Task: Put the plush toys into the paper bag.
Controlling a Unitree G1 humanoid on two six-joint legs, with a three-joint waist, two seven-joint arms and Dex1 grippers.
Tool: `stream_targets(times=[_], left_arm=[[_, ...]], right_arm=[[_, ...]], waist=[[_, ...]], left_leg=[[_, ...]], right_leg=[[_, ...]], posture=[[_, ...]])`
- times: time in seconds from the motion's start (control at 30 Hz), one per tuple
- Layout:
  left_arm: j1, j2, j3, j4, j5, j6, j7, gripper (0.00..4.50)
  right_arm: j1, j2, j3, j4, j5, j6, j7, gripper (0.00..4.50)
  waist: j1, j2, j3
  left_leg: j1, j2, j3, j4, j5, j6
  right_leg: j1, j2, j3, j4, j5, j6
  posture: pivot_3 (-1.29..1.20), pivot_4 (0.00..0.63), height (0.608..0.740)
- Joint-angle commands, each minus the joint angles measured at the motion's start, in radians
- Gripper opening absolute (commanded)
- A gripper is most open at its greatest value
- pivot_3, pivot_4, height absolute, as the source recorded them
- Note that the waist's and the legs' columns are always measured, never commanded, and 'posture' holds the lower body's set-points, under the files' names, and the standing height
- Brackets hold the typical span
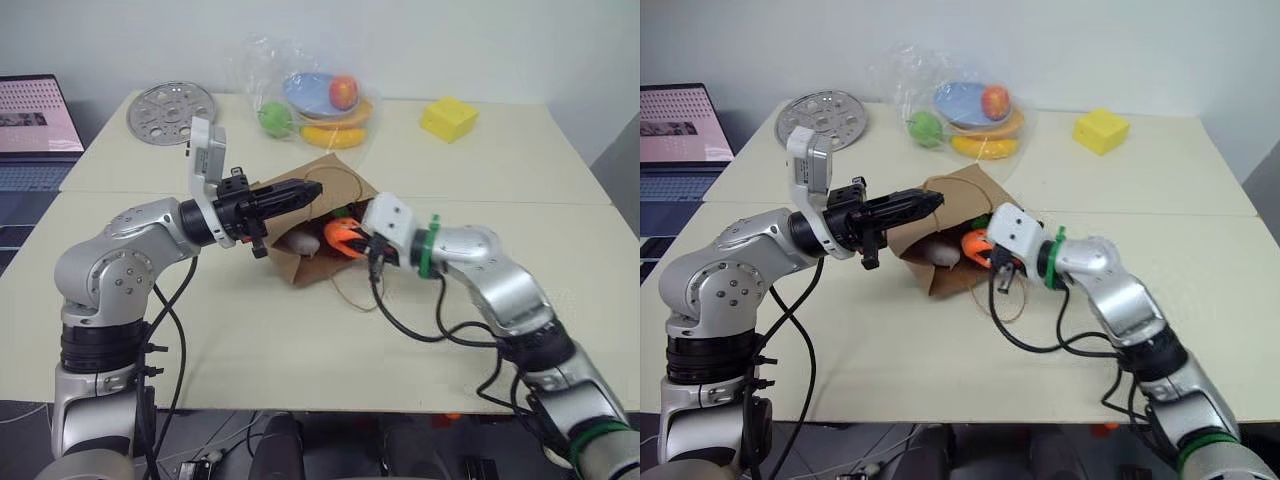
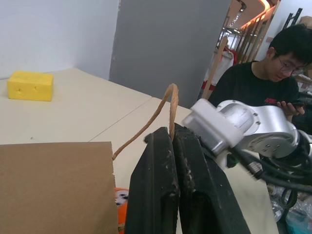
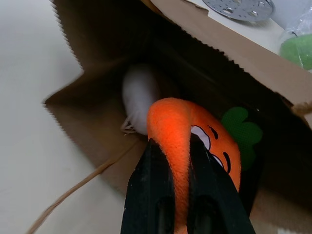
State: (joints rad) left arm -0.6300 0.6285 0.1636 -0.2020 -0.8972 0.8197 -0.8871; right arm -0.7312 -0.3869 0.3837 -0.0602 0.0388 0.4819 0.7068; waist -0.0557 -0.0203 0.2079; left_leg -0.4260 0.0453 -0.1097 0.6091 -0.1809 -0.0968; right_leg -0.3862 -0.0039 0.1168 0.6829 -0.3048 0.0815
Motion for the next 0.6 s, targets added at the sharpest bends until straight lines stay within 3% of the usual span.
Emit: stream_targets(times=[0.03, 0.07, 0.2, 0.47, 0.5, 0.6], left_arm=[[-0.007, 0.015, 0.024, -0.043, -0.026, 0.0, -0.007, 0.0], [-0.005, 0.016, 0.025, -0.045, -0.028, 0.002, -0.007, 0.0], [0.002, 0.014, 0.024, -0.051, -0.03, 0.0, -0.004, 0.0], [-0.004, -0.001, 0.02, -0.035, -0.016, -0.014, 0.006, 0.0], [-0.007, -0.006, 0.019, -0.03, -0.012, -0.018, 0.01, 0.0], [-0.013, -0.017, 0.015, -0.018, -0.002, -0.027, 0.017, 0.0]], right_arm=[[-0.045, 0.03, 0.01, 0.081, -0.078, -0.098, -0.059, 0.03], [-0.064, 0.051, 0.008, 0.127, -0.102, -0.134, -0.095, 0.03], [-0.097, 0.094, 0.005, 0.216, -0.169, -0.247, -0.161, 1.23], [-0.07, 0.09, -0.023, 0.15, -0.174, -0.249, -0.124, 4.21], [-0.06, 0.075, -0.031, 0.106, -0.16, -0.232, -0.101, 4.46], [-0.024, 0.018, -0.067, -0.048, -0.086, -0.164, -0.001, 4.46]], waist=[[0.001, 0.0, 0.0], [0.001, 0.0, 0.0], [-0.002, 0.0, 0.0], [-0.001, 0.0, 0.0], [-0.001, 0.0, 0.0], [0.001, 0.0, 0.0]], left_leg=[[0.0, 0.0, 0.0, 0.0, 0.0, 0.0], [-0.001, 0.0, -0.001, 0.0, 0.0, 0.0], [-0.001, 0.0, 0.0, -0.001, 0.0, 0.0], [-0.001, 0.0, -0.001, -0.001, 0.0, 0.0], [-0.001, 0.0, -0.001, -0.001, 0.0, 0.0], [-0.001, 0.0, -0.001, -0.001, 0.0, 0.0]], right_leg=[[0.0, 0.0, 0.0, 0.0, 0.0, 0.0], [0.0, 0.0, -0.001, 0.0, 0.0, 0.0], [-0.001, 0.0, -0.001, 0.001, 0.0, 0.0], [-0.001, 0.0, -0.001, 0.001, 0.0, 0.0], [-0.001, 0.0, -0.001, 0.002, 0.0, 0.0], [-0.001, 0.0, -0.001, 0.002, 0.0, 0.0]], posture=[[0.0, 0.15, 0.74], [0.0, 0.15, 0.74], [0.0, 0.15, 0.74], [0.0, 0.15, 0.74], [0.0, 0.15, 0.74], [0.0, 0.15, 0.74]])
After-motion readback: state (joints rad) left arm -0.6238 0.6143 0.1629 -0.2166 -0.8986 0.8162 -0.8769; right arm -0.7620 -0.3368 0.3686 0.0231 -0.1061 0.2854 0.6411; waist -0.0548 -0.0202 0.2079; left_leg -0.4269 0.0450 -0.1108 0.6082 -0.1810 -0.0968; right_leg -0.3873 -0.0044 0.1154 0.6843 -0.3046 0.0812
